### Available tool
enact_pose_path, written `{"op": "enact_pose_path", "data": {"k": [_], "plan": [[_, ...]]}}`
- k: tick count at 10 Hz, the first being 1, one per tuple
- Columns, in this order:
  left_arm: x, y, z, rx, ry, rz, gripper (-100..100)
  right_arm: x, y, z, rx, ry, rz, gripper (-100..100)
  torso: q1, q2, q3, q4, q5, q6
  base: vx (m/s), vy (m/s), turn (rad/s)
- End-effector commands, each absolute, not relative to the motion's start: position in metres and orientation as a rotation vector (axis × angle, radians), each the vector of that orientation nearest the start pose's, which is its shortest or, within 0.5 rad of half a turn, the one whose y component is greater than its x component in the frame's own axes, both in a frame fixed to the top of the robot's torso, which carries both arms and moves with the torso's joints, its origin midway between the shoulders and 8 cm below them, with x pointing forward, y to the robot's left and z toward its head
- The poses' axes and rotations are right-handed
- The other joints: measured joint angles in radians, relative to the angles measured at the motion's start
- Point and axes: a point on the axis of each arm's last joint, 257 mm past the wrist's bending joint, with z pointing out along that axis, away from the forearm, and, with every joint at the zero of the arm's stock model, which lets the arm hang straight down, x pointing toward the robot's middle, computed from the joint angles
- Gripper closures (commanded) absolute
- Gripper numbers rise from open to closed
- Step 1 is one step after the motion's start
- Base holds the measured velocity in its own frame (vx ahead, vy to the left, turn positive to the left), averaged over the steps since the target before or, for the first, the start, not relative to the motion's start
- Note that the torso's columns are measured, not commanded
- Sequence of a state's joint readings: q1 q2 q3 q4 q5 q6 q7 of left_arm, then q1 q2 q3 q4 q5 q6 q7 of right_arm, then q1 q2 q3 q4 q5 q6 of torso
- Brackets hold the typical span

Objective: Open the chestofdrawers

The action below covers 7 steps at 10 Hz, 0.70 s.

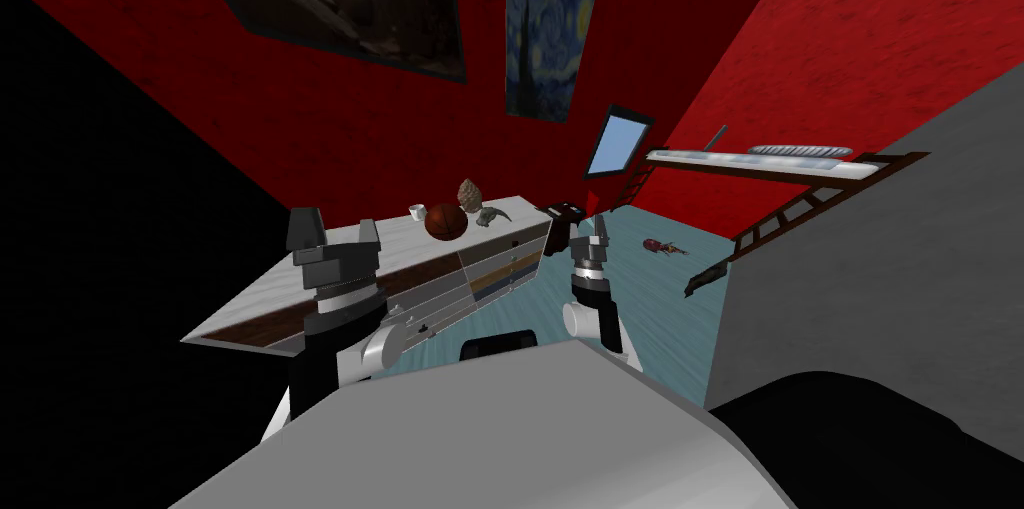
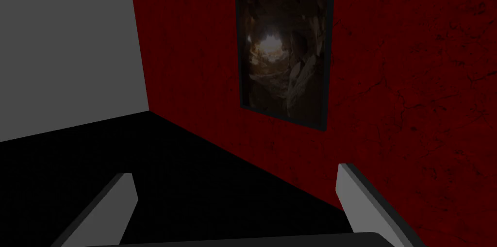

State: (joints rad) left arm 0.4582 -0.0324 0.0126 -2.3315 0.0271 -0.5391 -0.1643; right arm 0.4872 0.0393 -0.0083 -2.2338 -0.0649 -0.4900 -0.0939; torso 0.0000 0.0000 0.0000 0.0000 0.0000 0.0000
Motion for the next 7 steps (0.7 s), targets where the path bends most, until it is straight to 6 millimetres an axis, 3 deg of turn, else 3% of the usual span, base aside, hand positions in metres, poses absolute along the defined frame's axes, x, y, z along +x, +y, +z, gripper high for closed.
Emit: {"op": "enact_pose_path", "data": {"k": [1,7], "plan": [[0.3254,0.2819,0.0671,-0.540,0.514,-1.191,0,0.3528,-0.2947,0.0060,0.797,0.534,1.414,0,0.000,0.040,-0.082,0.041,0.000,0.000,0.000,0.000,0.000],[0.3253,0.2819,0.0672,-0.540,0.514,-1.191,0,0.3527,-0.2947,0.0062,0.796,0.534,1.414,0,0.000,0.470,-0.939,0.470,0.000,0.000,0.000,0.000,0.000]]}}
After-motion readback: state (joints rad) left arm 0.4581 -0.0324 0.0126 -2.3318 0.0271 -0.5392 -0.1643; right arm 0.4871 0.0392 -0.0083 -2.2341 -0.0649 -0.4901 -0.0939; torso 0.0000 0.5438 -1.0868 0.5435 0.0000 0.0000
